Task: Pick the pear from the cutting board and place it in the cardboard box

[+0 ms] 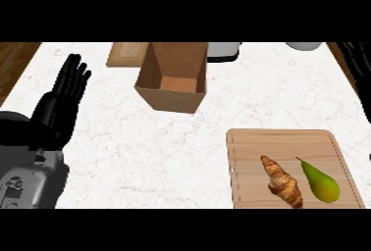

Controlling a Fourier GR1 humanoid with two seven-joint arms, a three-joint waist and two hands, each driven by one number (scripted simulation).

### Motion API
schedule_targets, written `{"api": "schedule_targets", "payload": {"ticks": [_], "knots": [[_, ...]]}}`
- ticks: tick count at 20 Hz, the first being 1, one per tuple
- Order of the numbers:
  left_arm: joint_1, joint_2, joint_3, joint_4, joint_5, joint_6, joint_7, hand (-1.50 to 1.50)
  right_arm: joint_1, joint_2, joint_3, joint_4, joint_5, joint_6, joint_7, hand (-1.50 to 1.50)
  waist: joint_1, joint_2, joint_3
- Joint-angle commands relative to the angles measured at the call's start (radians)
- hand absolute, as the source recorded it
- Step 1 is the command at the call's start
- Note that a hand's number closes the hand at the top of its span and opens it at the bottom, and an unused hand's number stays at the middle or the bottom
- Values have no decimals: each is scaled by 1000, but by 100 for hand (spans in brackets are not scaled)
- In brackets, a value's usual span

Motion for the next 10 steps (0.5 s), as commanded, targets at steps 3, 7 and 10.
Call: {"api": "schedule_targets", "payload": {"ticks": [3,7,10], "knots": [[118,83,8,61,-82,-18,-22,0,320,-54,-153,16,18,90,-222,-150,-66,21,40],[162,101,6,95,-110,-3,8,0,245,107,-369,53,-166,-74,-330,-150,-204,-53,105],[228,140,-26,128,-167,-26,-9,0,552,8,-403,304,78,-44,-451,-150,-125,40,50]]}}
